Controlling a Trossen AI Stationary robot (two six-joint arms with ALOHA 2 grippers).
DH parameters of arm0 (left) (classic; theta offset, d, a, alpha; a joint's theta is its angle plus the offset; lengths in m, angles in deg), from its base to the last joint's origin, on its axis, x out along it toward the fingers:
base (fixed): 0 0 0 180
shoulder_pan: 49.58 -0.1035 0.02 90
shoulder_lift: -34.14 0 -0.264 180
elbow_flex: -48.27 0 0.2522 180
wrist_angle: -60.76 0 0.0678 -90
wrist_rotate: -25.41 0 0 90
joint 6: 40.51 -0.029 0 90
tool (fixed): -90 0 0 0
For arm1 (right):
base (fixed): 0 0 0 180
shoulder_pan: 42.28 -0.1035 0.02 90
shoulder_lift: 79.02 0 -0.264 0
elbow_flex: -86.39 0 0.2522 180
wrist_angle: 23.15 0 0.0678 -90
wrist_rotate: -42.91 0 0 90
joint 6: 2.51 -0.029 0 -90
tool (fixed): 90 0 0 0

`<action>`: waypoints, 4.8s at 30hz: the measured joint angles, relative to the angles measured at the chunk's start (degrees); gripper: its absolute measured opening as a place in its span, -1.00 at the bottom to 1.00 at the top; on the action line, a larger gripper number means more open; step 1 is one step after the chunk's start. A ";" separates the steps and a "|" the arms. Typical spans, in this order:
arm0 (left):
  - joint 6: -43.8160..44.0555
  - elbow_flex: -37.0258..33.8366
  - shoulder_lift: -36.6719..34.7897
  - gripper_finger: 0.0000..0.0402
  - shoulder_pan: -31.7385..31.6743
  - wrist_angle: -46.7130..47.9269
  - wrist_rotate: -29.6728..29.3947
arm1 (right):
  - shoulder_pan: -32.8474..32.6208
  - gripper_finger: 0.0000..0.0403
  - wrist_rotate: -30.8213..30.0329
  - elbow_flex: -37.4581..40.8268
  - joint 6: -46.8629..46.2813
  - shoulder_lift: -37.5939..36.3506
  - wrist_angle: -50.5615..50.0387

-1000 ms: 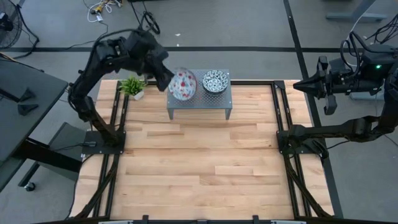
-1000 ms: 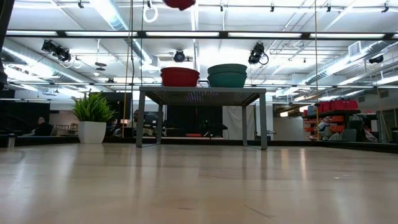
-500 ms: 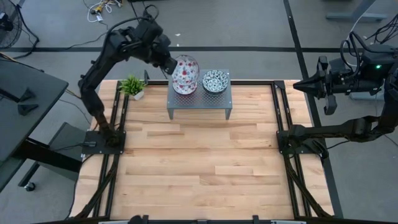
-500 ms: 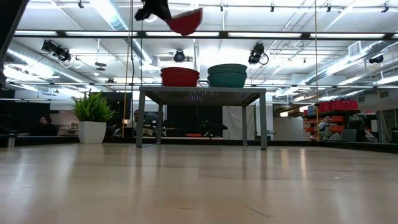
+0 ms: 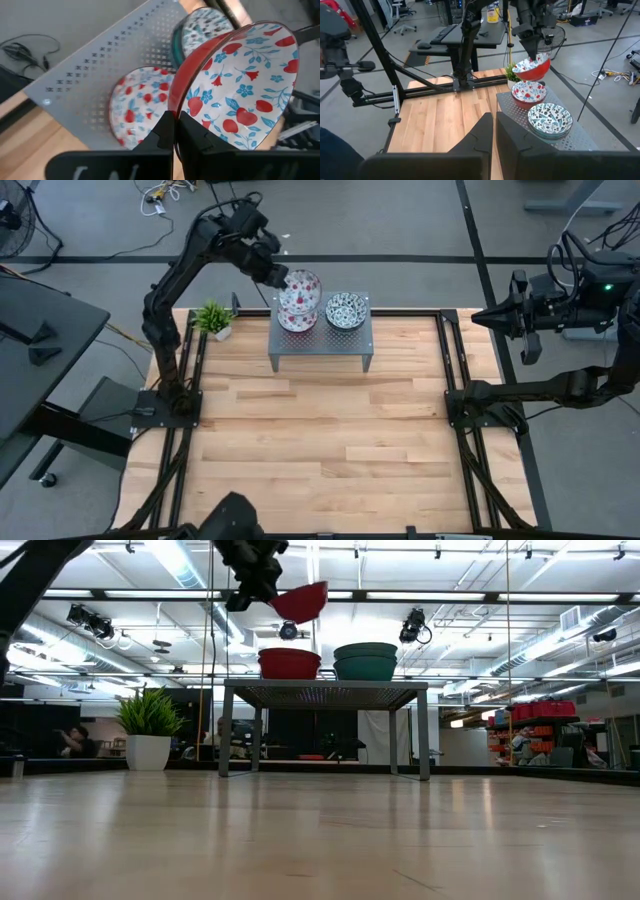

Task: Pick & Place Mini bowls
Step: Stack the red and white patterned bowl on top of the other red and white patterned bowls on the shelf

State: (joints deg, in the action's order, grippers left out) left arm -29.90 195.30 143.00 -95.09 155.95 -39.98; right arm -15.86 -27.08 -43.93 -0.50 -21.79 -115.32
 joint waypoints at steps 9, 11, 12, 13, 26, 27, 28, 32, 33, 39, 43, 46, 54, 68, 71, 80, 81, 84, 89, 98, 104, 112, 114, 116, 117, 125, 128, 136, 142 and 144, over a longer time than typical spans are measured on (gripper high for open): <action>-2.79 -0.60 1.07 -0.96 -2.36 2.75 -0.10 | 0.01 -0.88 -0.01 0.01 0.01 0.02 -0.02; -2.88 -0.63 1.08 -0.96 -2.39 3.03 -0.30 | -0.01 -0.88 0.00 -0.01 0.01 0.00 -0.01; -2.90 -0.63 1.08 -0.96 -2.36 3.02 -0.20 | 0.01 -0.88 -0.01 0.00 0.01 0.00 -0.01; -2.93 -0.63 1.08 -0.96 -2.35 3.10 0.02 | 0.01 -0.88 0.00 0.00 0.01 0.00 -0.02; -2.59 -0.63 3.59 -0.96 -2.26 5.91 -0.18 | 0.01 -0.88 -0.01 0.00 0.01 0.01 -0.02; -2.74 -0.63 3.83 -0.96 -2.27 5.95 -0.17 | 0.01 -0.88 -0.01 0.00 0.01 0.00 -0.01; -2.75 -0.63 4.14 -0.96 -2.28 5.97 -0.23 | -0.01 -0.88 0.00 0.01 0.01 0.02 0.00; -2.95 -0.63 5.33 -0.96 -2.28 7.05 -0.37 | -0.01 -0.88 -0.01 -0.01 0.00 0.00 -0.01; -2.97 -0.63 5.54 -0.96 -2.28 7.29 -0.37 | 0.01 -0.88 -0.01 -0.01 0.01 0.01 0.00; -3.75 -0.63 6.86 -0.96 -1.89 8.55 -0.59 | 0.00 -0.88 0.01 -0.01 0.01 0.01 -0.02; -3.84 -0.63 7.64 -0.96 -1.78 8.61 -0.87 | -0.01 -0.88 -0.01 -0.01 0.00 0.01 -0.01; -3.97 -0.63 8.24 -0.96 -1.74 8.61 -1.26 | 0.01 -0.88 -0.01 0.00 0.01 0.00 -0.02; -5.06 -0.63 9.72 -0.96 -1.76 8.61 -2.98 | 0.00 -0.88 -0.01 -0.01 0.01 0.00 -0.01; -5.99 -0.63 10.87 -0.94 -1.87 8.58 -4.85 | -0.01 -0.88 -0.01 0.01 0.01 0.00 -0.02; -6.01 -0.63 10.87 -0.92 -1.89 8.58 -4.90 | 0.01 -0.88 0.00 -0.01 0.01 0.00 -0.01; -6.01 -0.63 10.87 -0.86 -1.80 8.58 -4.90 | 0.00 -0.88 0.01 -0.01 0.01 0.01 0.00; -6.29 -0.63 10.87 -0.85 -1.67 8.56 -4.90 | 0.01 -0.88 -0.01 -0.01 0.01 0.01 -0.01; -6.76 -0.63 10.85 -0.82 -1.32 8.55 -4.94 | 0.01 -0.88 -0.01 -0.01 0.01 0.00 0.00; -6.77 -0.63 10.82 -0.74 -1.01 8.56 -6.36 | 0.01 -0.88 -0.01 0.01 0.01 0.00 0.00; -6.84 -0.63 10.80 -0.45 -0.86 8.32 -7.65 | 0.01 -0.88 -0.01 0.00 0.01 0.00 0.00; -6.82 -0.62 10.78 -0.24 -0.86 8.02 -7.57 | 0.00 -0.88 0.00 0.00 0.01 0.00 -0.02; -6.94 -0.35 10.74 -0.13 -0.86 8.16 -6.81 | 0.00 -0.88 0.00 -0.01 0.01 0.01 0.00; -7.37 0.41 10.74 -0.13 -0.86 8.32 -6.80 | 0.01 -0.88 -0.01 0.01 0.01 0.01 -0.01; -8.41 1.50 10.74 -0.13 -0.86 8.47 -6.80 | 0.00 -0.88 0.00 -0.01 0.01 0.00 -0.01; -8.85 1.73 10.70 -0.13 -0.88 8.25 -6.80 | 0.00 -0.88 0.00 -0.01 0.00 0.00 -0.01; -12.06 1.44 8.78 -0.13 -1.53 7.21 -9.40 | -0.01 -0.88 0.01 -0.01 0.01 0.00 -0.02; -12.85 1.44 8.37 -0.13 -1.65 6.78 -9.50 | 0.00 -0.88 0.00 0.00 0.01 0.01 -0.01; -12.56 1.42 6.41 -0.14 -1.66 0.85 -9.16 | -0.01 -0.88 0.01 -0.01 0.01 0.02 0.00; -12.43 1.42 4.34 -0.25 -0.22 -5.57 -9.12 | 0.00 -0.88 -0.01 -0.01 0.01 0.01 -0.01; -12.48 1.42 4.18 -0.32 0.15 -6.33 -8.91 | -0.01 -0.88 0.00 -0.01 0.01 0.00 -0.02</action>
State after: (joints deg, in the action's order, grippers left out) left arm -42.38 196.72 147.18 -94.94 149.63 -48.90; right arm -15.86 -27.08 -43.94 -0.49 -21.79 -115.34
